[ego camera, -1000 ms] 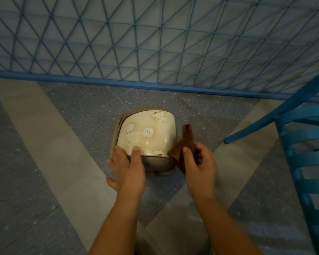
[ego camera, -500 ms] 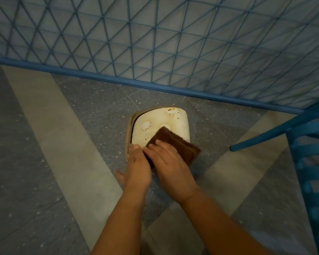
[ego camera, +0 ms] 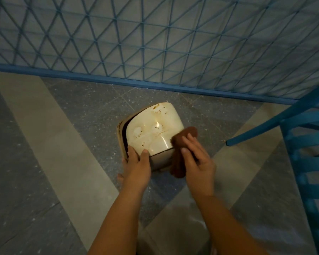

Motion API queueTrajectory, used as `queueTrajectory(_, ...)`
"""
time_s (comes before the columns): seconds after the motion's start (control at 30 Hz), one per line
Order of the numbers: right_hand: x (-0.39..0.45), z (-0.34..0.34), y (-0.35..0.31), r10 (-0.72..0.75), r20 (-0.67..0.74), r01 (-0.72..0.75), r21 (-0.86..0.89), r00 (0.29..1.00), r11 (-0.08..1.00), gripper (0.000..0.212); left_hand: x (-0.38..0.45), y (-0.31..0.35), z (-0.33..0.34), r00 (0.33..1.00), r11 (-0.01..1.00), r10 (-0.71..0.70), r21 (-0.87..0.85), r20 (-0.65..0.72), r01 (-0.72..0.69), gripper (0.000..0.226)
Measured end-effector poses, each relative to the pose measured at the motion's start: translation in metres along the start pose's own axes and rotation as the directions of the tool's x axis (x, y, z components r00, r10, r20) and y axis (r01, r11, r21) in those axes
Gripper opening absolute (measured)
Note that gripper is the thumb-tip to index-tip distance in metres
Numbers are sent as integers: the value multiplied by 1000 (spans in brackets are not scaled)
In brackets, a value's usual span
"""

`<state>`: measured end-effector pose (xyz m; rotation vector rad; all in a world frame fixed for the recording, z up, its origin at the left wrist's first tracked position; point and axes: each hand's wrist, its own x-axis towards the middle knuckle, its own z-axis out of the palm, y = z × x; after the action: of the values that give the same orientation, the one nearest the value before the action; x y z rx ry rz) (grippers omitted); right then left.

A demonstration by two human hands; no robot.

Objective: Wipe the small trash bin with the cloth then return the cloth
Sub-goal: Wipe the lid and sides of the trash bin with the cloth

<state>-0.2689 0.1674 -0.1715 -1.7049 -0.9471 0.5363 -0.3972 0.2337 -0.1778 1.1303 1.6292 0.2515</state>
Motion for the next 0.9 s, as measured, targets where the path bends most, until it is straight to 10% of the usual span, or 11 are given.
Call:
queueTrajectory(0.33,10,7,6,115,156,-107,-55,981,993,50,-14,10,20,959,933,202,337,-197,-127,84)
queueTrajectory(0.6,24,16,15,432,-92,-396,270,897,878,32,-8,13,13,967,928,179,357,-179,-105,87)
queueTrajectory(0.73,26,12,30,551,-196,-529,153,812,835,15,-10,17,9,952,916,237,372,-196,-151,86)
queueTrajectory(0.9,12,10,12,286,-244,-252,161,927,954,17,-17,23,14,847,757,519,519,-111,-396,61)
